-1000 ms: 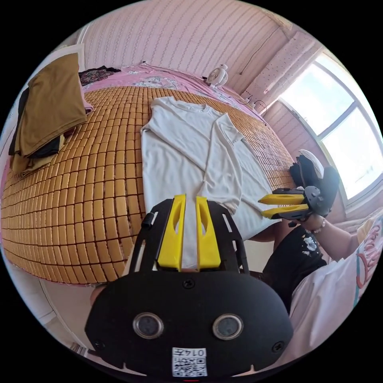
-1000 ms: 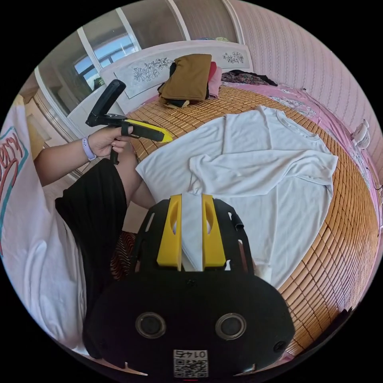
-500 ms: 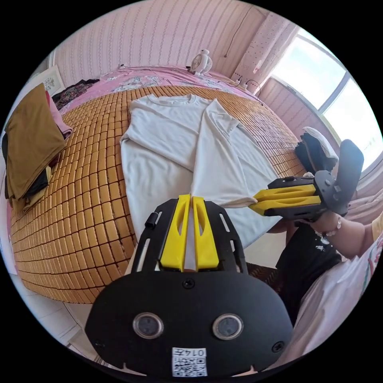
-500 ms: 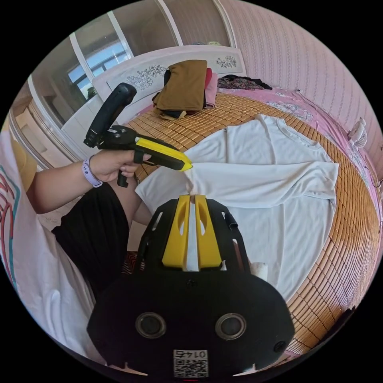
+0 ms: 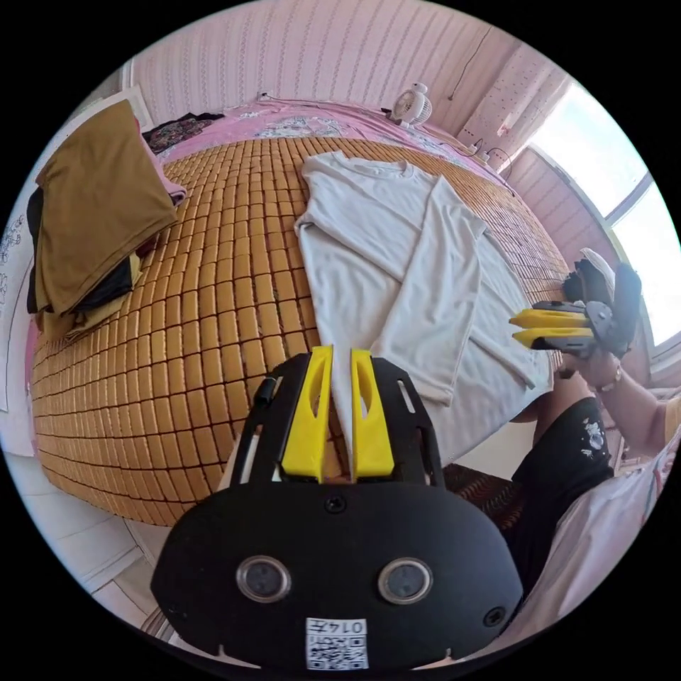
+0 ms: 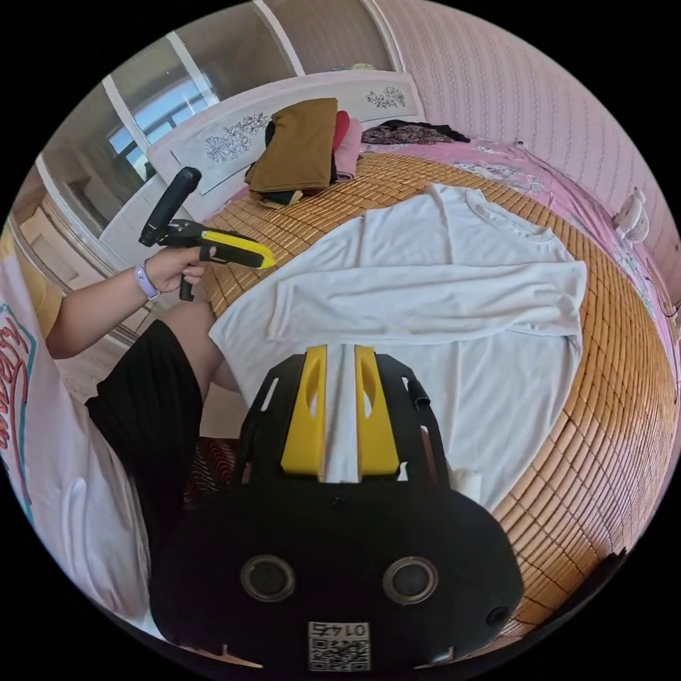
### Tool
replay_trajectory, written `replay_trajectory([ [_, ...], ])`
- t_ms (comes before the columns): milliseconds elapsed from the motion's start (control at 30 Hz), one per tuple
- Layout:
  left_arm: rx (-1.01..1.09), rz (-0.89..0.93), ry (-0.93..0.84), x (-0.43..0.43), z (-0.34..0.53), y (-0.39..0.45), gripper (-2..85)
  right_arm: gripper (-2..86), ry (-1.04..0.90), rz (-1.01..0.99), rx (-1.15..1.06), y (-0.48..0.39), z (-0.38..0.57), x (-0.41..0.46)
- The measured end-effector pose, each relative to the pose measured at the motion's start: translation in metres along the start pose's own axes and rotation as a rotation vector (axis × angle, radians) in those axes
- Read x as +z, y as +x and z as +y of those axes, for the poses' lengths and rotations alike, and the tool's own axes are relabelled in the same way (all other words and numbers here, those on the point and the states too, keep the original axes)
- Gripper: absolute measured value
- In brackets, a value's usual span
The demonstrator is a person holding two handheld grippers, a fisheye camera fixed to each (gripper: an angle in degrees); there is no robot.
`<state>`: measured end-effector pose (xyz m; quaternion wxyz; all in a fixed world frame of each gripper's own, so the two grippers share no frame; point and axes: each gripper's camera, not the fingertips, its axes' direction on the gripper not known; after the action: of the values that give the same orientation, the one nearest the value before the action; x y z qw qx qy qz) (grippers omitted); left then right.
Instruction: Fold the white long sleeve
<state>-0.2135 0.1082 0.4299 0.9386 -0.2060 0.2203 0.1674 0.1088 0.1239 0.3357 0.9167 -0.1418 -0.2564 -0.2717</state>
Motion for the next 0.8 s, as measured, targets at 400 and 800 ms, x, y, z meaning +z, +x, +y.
replay_trajectory([
  [400,-0.043,0.225,0.196,0.053,-0.163,-0.073,7.3,11.8,0.13,0.233,0.471,0.267,-0.085,0.005],
  [800,-0.095,0.097,0.083,0.116,-0.254,-0.076,0.1,2.2,0.153,0.173,0.548,0.349,-0.127,0.009],
])
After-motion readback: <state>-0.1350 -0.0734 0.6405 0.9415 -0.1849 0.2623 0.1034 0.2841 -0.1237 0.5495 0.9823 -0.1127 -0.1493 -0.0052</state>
